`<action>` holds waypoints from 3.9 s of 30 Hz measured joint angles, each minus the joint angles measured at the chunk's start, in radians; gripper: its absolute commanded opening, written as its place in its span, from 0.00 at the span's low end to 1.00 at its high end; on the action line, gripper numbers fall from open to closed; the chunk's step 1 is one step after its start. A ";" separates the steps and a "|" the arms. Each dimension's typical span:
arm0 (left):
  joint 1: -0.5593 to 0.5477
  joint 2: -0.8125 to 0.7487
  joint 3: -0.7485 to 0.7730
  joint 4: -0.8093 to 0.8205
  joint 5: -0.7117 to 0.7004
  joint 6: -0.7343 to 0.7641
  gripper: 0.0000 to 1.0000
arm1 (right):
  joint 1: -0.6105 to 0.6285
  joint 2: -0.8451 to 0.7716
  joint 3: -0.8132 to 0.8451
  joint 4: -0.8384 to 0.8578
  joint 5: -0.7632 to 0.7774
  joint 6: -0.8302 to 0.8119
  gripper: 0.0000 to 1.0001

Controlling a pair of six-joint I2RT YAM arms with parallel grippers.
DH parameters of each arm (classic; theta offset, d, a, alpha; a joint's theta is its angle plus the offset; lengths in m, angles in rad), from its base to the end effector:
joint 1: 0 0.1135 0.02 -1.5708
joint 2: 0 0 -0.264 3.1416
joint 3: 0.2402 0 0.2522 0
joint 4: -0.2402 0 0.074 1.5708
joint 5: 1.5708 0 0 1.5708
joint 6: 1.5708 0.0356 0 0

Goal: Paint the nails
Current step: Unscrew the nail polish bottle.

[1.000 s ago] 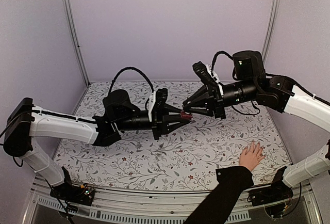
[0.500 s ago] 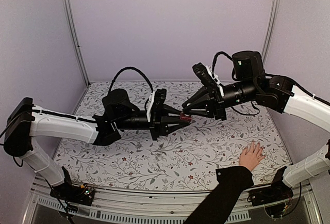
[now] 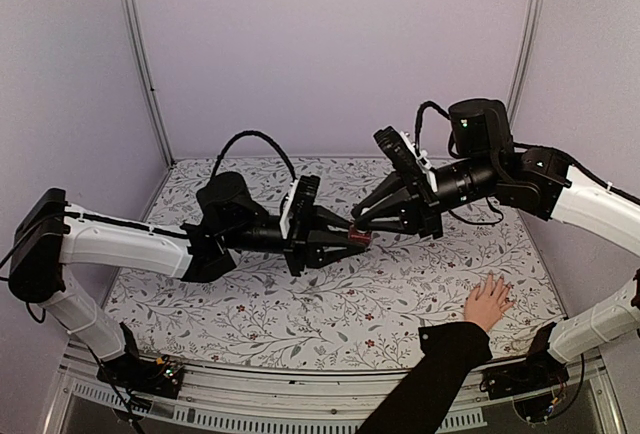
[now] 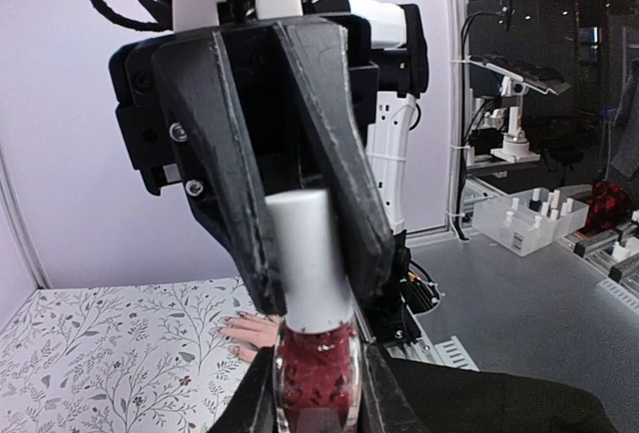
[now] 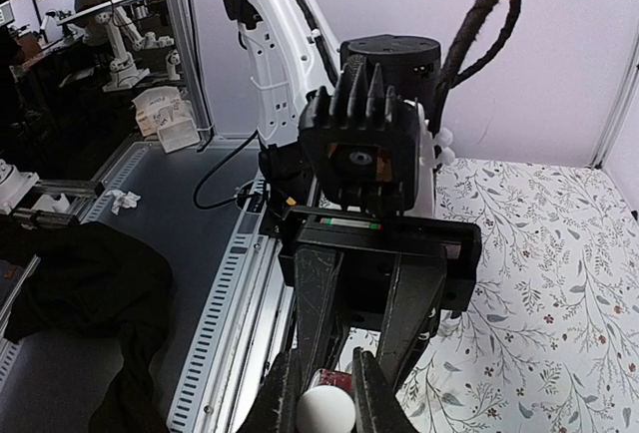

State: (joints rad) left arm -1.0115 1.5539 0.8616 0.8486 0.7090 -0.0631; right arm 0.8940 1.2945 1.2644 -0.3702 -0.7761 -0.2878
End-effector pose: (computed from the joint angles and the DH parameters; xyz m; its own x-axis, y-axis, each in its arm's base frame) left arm 0.1619 -0.3023 0.2830 0.0203 -0.1227 -0.9922 0.9879 -0.1505 0.0389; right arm 0.1598 0.2387 0.3813 0.0386 -0.2754 -0.9606 -0.9902 -0.1399 0.0004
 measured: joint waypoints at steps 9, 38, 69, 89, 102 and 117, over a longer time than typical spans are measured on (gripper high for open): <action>0.004 0.005 0.000 0.021 0.043 -0.015 0.00 | 0.023 0.011 0.024 -0.035 -0.004 -0.037 0.26; 0.002 -0.042 -0.061 0.049 -0.383 0.022 0.00 | 0.041 -0.051 -0.002 0.117 0.391 0.175 0.66; -0.001 -0.040 -0.059 -0.015 -0.545 0.052 0.00 | 0.041 0.058 0.034 0.107 0.507 0.314 0.23; -0.001 -0.040 -0.059 -0.018 -0.567 0.052 0.00 | 0.040 0.082 0.048 0.083 0.499 0.309 0.15; -0.003 -0.040 -0.058 -0.026 -0.564 0.053 0.00 | 0.039 0.082 0.059 0.056 0.505 0.272 0.00; -0.003 -0.038 -0.034 -0.071 -0.524 0.082 0.00 | 0.039 0.082 0.072 0.003 0.500 0.243 0.37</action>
State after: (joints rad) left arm -1.0145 1.5158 0.8280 0.7776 0.1848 0.0193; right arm 0.9333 1.3762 1.3361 -0.3676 -0.2764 -0.0444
